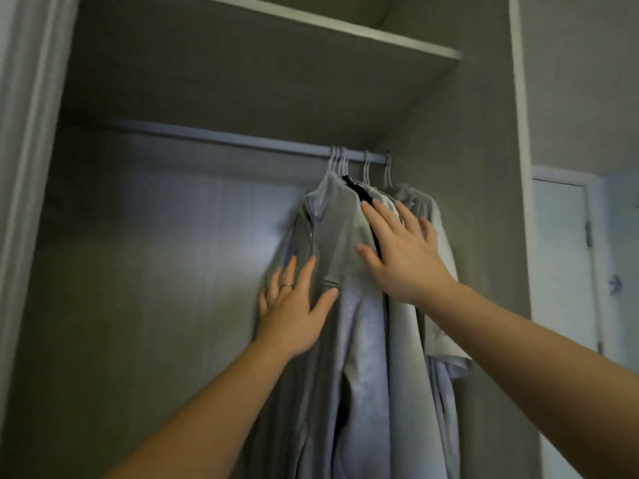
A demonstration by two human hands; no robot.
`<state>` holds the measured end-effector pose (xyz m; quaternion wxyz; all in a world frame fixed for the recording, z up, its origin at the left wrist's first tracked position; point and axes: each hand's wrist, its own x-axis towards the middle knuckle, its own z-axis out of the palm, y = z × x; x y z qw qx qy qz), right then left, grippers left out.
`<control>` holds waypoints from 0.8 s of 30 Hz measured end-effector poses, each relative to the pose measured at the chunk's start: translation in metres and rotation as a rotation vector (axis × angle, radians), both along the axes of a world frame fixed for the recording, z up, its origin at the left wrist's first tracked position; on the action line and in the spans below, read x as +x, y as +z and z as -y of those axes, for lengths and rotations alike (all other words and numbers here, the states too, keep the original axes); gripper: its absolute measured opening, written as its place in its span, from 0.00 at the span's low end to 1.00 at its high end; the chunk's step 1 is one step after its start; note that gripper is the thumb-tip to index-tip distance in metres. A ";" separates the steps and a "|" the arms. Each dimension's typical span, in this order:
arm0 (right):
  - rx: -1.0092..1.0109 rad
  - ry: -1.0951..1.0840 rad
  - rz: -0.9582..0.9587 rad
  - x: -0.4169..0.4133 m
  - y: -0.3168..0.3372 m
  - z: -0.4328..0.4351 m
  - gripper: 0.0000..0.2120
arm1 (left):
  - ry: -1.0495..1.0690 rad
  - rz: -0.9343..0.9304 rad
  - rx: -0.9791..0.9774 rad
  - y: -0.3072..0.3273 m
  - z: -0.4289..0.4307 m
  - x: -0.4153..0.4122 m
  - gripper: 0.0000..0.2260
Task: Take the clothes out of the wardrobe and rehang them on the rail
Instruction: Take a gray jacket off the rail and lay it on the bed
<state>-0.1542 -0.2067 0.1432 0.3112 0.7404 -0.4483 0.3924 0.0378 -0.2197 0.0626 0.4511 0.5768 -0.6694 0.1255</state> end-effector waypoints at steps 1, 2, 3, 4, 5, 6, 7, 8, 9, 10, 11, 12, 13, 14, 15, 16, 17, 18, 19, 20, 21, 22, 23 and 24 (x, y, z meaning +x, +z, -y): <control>-0.008 -0.001 -0.006 0.004 0.012 0.012 0.30 | 0.006 -0.019 0.006 0.008 0.011 0.002 0.31; -0.015 -0.005 -0.019 0.009 0.024 0.023 0.31 | 0.017 -0.031 0.016 0.017 0.021 0.004 0.31; -0.022 -0.011 -0.035 0.013 0.036 0.033 0.31 | 0.029 -0.046 0.029 0.025 0.032 0.006 0.31; -0.031 -0.018 -0.052 0.017 0.047 0.043 0.31 | 0.037 -0.064 0.042 0.032 0.043 0.008 0.31; -0.040 -0.026 -0.069 0.020 0.058 0.051 0.31 | 0.041 -0.086 0.054 0.040 0.053 0.011 0.32; -0.044 -0.033 -0.085 0.023 0.068 0.059 0.31 | 0.043 -0.108 0.063 0.047 0.062 0.013 0.32; -0.040 -0.042 -0.099 0.025 0.078 0.066 0.30 | 0.046 -0.129 0.068 0.053 0.072 0.015 0.32; -0.031 -0.056 -0.112 0.028 0.086 0.072 0.30 | 0.049 -0.149 0.070 0.059 0.081 0.018 0.32; -0.025 -0.078 -0.125 0.030 0.094 0.077 0.29 | 0.048 -0.172 0.072 0.064 0.089 0.020 0.33; -0.027 -0.111 -0.139 0.032 0.100 0.081 0.27 | 0.043 -0.195 0.071 0.069 0.096 0.021 0.33; -0.036 -0.151 -0.153 0.034 0.106 0.084 0.25 | 0.035 -0.215 0.071 0.072 0.104 0.023 0.33; -0.045 -0.187 -0.168 0.037 0.110 0.085 0.23 | 0.021 -0.231 0.071 0.075 0.111 0.024 0.33; -0.054 -0.216 -0.183 0.040 0.114 0.086 0.21 | 0.005 -0.245 0.074 0.077 0.118 0.024 0.33; -0.063 -0.237 -0.199 0.042 0.117 0.087 0.20 | -0.013 -0.257 0.077 0.079 0.125 0.024 0.34; -0.081 -0.251 -0.214 0.045 0.120 0.087 0.18 | -0.031 -0.267 0.077 0.081 0.133 0.025 0.34; -0.109 -0.263 -0.226 0.049 0.123 0.086 0.14 | -0.052 -0.279 0.075 0.083 0.142 0.025 0.34; -0.133 -0.278 -0.233 0.053 0.126 0.086 0.11 | -0.079 -0.292 0.068 0.085 0.150 0.025 0.35; -0.145 -0.291 -0.236 0.057 0.129 0.086 0.09 | -0.109 -0.304 0.058 0.087 0.158 0.025 0.35; -0.145 -0.300 -0.235 0.061 0.132 0.087 0.09 | -0.139 -0.314 0.047 0.090 0.166 0.026 0.35; -0.137 -0.304 -0.229 0.066 0.135 0.088 0.10 | -0.165 -0.322 0.042 0.092 0.173 0.026 0.36; -0.127 -0.302 -0.216 0.070 0.136 0.090 0.11 | -0.187 -0.329 0.041 0.093 0.178 0.027 0.36; -0.114 -0.299 -0.195 0.075 0.138 0.091 0.12 | -0.204 -0.336 0.037 0.095 0.184 0.027 0.36; -0.101 -0.302 -0.171 0.080 0.139 0.092 0.13 | -0.220 -0.338 0.029 0.098 0.188 0.026 0.36; -0.092 -0.315 -0.150 0.085 0.140 0.094 0.13 | -0.235 -0.336 0.028 0.099 0.191 0.026 0.37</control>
